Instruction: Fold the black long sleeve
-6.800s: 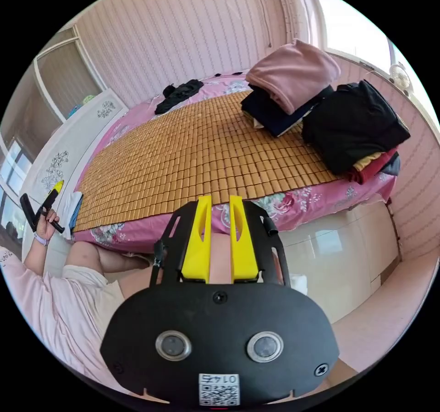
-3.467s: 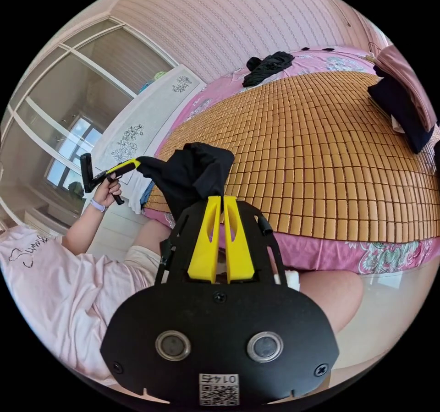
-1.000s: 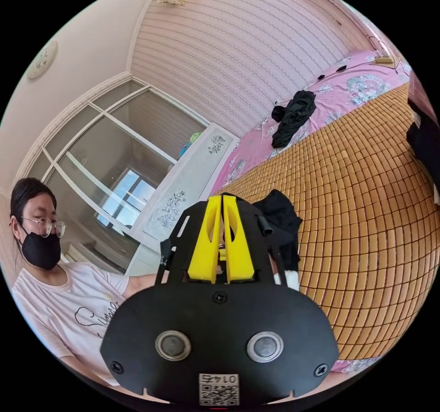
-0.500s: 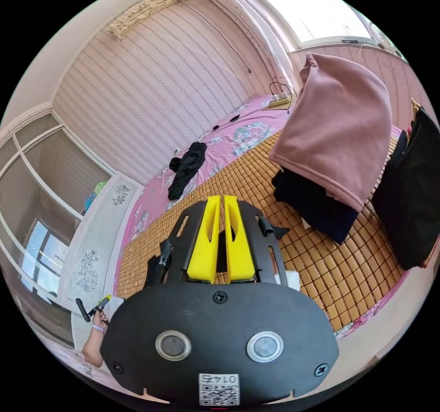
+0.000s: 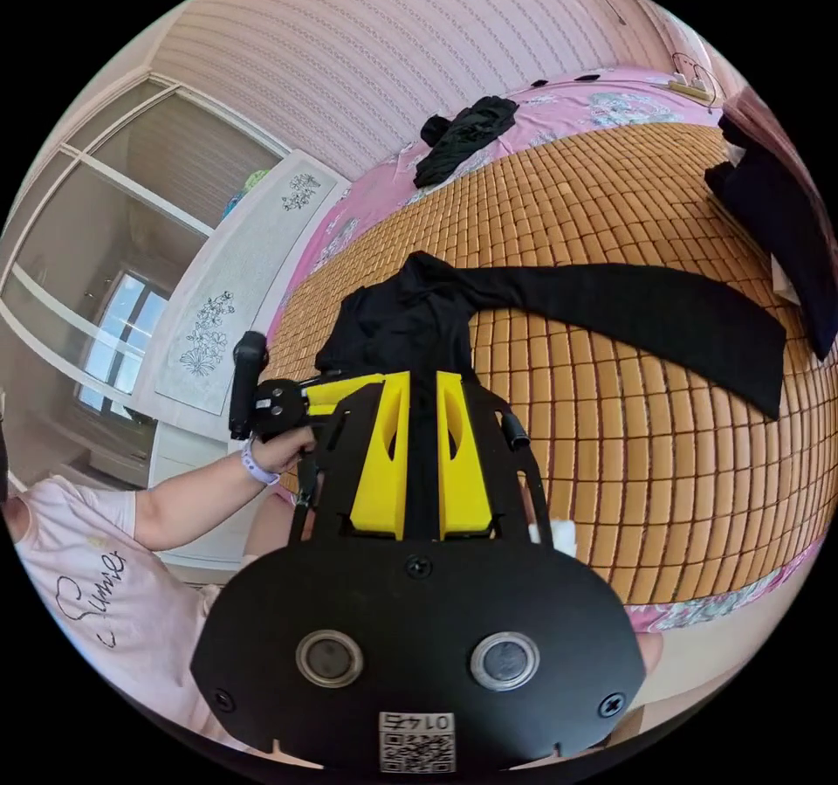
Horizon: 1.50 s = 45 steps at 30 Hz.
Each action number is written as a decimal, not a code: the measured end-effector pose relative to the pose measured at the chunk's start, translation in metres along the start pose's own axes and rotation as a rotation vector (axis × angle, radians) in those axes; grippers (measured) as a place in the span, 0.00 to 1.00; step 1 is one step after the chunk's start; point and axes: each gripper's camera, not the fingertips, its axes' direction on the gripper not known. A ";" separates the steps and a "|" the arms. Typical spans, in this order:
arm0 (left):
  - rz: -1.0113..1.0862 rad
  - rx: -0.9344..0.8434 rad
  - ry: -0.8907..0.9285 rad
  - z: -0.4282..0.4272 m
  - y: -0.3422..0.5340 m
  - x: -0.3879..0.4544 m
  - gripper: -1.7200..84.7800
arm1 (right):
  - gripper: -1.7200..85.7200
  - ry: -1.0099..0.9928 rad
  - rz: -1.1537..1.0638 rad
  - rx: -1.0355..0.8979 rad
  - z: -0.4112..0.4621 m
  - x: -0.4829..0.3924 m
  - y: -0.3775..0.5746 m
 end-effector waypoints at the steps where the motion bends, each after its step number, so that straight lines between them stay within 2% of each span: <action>1: -0.001 0.026 -0.038 0.000 -0.002 -0.003 0.09 | 0.08 0.002 -0.010 -0.027 0.005 -0.002 0.005; 3: -0.057 0.041 0.024 -0.013 0.001 -0.021 0.08 | 0.08 0.019 -0.045 -0.065 0.010 -0.004 0.004; 5: -0.200 0.246 0.157 -0.065 0.037 -0.062 0.07 | 0.08 0.032 -0.085 -0.092 0.013 -0.007 -0.003; 7: -0.317 0.392 0.198 -0.112 0.083 -0.100 0.08 | 0.08 0.045 -0.150 -0.095 0.017 -0.013 -0.016; 8: -0.410 0.464 0.165 -0.142 0.123 -0.128 0.08 | 0.08 0.048 -0.169 -0.097 0.020 -0.015 -0.020; 9: -0.459 0.491 0.133 -0.156 0.145 -0.143 0.08 | 0.08 0.055 -0.210 -0.106 0.026 -0.020 -0.027; 11: -0.737 0.538 -0.016 -0.196 0.244 -0.200 0.09 | 0.09 0.070 -0.276 -0.123 0.040 -0.029 -0.040; 12: -0.788 0.551 -0.047 -0.204 0.268 -0.211 0.09 | 0.10 0.087 -0.315 -0.145 0.053 -0.034 -0.049; 14: -0.965 0.478 -0.150 -0.220 0.343 -0.244 0.10 | 0.11 0.114 -0.359 -0.175 0.076 -0.043 -0.064; 16: -1.011 0.398 -0.224 -0.227 0.369 -0.252 0.10 | 0.12 0.151 -0.417 -0.200 0.109 -0.056 -0.087; 19: -0.942 0.347 -0.250 -0.221 0.363 -0.250 0.11 | 0.15 0.224 -0.468 -0.209 0.151 -0.071 -0.120; 23: -0.832 0.303 -0.082 -0.166 0.305 -0.258 0.12 | 0.17 0.319 -0.477 -0.209 0.200 -0.080 -0.160; 25: -0.784 0.298 -0.034 -0.144 0.274 -0.261 0.12 | 0.17 0.370 -0.439 -0.219 0.230 -0.076 -0.182; 30: -0.710 0.169 -0.075 -0.096 0.209 -0.287 0.11 | 0.14 0.388 -0.236 -0.284 0.263 -0.038 -0.212; 31: -0.720 0.101 -0.081 -0.086 0.200 -0.296 0.10 | 0.12 0.376 -0.201 -0.289 0.264 -0.027 -0.215; 34: -0.683 0.059 -0.111 -0.073 0.190 -0.309 0.05 | 0.06 0.313 -0.206 -0.353 0.265 -0.006 -0.220; 36: -0.636 0.075 -0.103 -0.074 0.184 -0.313 0.02 | 0.04 0.328 -0.245 -0.267 0.248 -0.002 -0.223; 37: -0.624 0.053 -0.164 -0.077 0.177 -0.317 0.02 | 0.04 0.346 -0.245 -0.213 0.234 0.002 -0.228; 39: -0.628 0.074 -0.195 -0.082 0.169 -0.326 0.02 | 0.04 0.345 -0.189 -0.171 0.217 0.015 -0.240; 43: -0.729 0.202 -0.109 -0.104 0.165 -0.344 0.05 | 0.07 0.382 -0.076 -0.086 0.177 0.033 -0.243; 45: -0.712 0.223 -0.101 -0.117 0.172 -0.333 0.07 | 0.07 0.363 -0.109 -0.065 0.156 0.028 -0.222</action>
